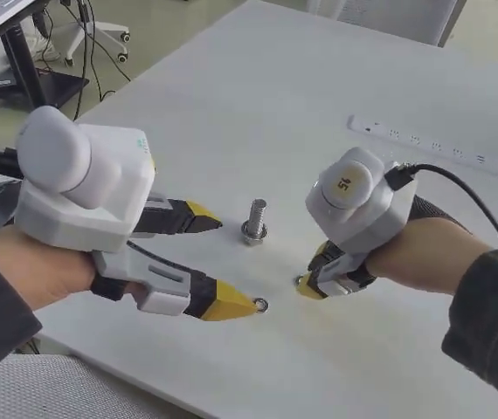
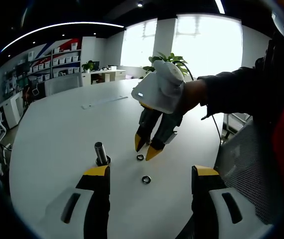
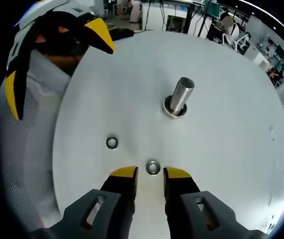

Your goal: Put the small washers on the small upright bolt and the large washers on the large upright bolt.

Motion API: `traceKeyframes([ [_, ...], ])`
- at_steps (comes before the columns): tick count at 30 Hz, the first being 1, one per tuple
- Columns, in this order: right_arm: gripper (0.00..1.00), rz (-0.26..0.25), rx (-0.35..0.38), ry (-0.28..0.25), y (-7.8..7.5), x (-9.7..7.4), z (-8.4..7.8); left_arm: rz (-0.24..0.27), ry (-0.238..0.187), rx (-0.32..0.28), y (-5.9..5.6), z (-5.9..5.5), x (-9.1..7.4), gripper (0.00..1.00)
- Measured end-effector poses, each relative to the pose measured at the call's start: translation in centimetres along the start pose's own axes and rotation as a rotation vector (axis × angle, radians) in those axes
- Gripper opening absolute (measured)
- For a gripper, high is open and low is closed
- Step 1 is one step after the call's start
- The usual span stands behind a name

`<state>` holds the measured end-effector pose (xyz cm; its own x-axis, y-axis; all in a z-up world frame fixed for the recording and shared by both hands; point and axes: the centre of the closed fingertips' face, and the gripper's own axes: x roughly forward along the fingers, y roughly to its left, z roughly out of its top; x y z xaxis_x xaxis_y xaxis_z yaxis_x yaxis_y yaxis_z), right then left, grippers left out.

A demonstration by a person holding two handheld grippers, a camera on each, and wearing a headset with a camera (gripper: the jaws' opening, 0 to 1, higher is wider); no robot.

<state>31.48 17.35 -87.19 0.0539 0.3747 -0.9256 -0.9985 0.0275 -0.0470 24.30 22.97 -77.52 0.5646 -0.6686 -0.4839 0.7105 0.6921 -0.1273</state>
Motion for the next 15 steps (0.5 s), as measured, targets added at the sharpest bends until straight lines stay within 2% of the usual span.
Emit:
traceKeyframes([
  [15, 0.2, 0.023, 0.011, 0.034, 0.02, 0.78, -0.49, 0.001, -0.006, -0.002, 0.0, -0.02, -0.12, 0.65],
])
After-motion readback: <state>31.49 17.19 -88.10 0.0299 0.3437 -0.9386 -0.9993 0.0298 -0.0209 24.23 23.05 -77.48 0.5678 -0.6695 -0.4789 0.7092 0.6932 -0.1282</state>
